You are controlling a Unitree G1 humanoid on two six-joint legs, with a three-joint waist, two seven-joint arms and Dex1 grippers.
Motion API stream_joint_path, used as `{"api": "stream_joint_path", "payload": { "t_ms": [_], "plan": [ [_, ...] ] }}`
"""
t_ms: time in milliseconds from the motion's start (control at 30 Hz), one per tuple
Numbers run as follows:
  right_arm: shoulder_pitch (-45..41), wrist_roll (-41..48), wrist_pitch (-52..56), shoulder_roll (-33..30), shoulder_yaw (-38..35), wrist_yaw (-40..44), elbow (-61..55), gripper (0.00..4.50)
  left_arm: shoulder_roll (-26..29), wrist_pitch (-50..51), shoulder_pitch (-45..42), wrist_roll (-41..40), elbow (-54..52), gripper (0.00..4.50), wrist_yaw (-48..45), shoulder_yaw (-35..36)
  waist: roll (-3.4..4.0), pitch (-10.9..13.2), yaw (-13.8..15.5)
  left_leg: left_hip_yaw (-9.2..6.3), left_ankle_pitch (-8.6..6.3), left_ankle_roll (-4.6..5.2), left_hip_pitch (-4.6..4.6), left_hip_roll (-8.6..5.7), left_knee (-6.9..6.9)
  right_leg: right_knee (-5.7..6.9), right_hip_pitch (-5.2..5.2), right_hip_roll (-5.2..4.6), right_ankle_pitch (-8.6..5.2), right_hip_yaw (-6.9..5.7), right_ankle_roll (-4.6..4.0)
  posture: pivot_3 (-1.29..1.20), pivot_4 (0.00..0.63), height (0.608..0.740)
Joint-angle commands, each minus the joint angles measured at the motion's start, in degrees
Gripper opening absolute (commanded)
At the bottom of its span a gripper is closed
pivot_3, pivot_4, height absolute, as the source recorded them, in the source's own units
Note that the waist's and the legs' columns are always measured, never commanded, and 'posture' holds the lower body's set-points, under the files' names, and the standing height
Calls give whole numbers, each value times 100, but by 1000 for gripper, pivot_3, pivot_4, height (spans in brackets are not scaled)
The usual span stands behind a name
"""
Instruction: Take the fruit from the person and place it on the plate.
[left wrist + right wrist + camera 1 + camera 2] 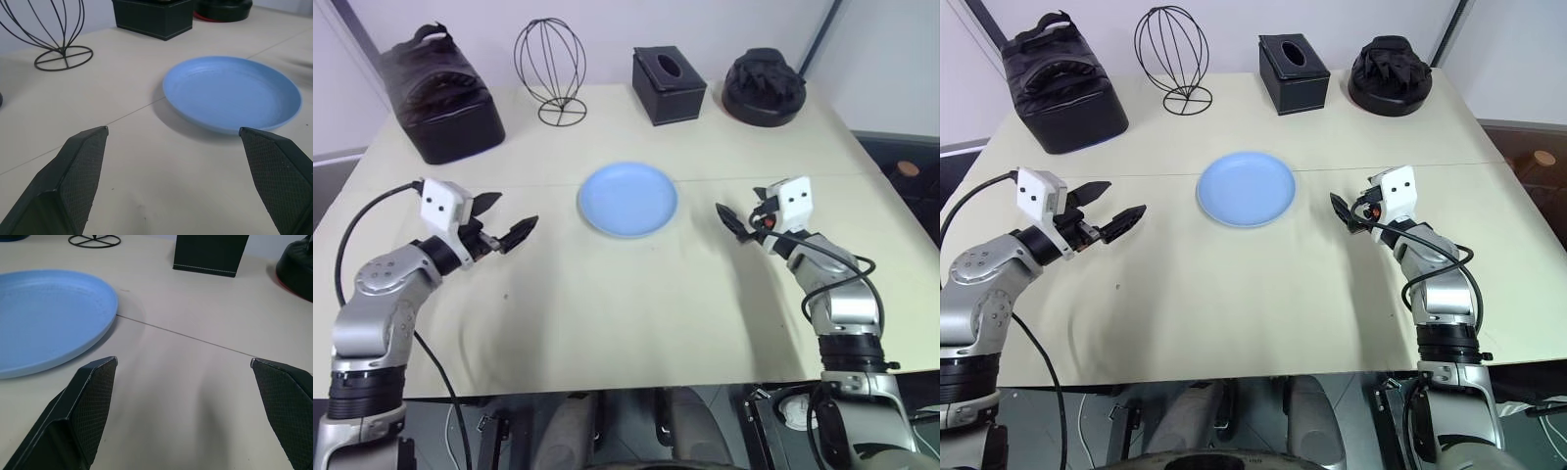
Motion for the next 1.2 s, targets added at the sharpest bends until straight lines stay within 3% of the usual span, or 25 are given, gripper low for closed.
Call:
{"api": "stream_joint_path", "payload": {
  "t_ms": [33,1200],
  "plan": [
    [-38,4,-154,-59,-54,10,-49,4456,23,-125,-68,-22,-91,4500,-15,118,0,0,0,0,0,0,0,0,0,0,0,0,0,0,0,0,150,740],
    [-71,-16,-234,-44,14,-19,85,4456,67,-113,-71,-3,-143,4500,17,132,0,0,0,0,0,0,0,0,0,0,0,0,0,0,0,0,150,740]
  ]
}}
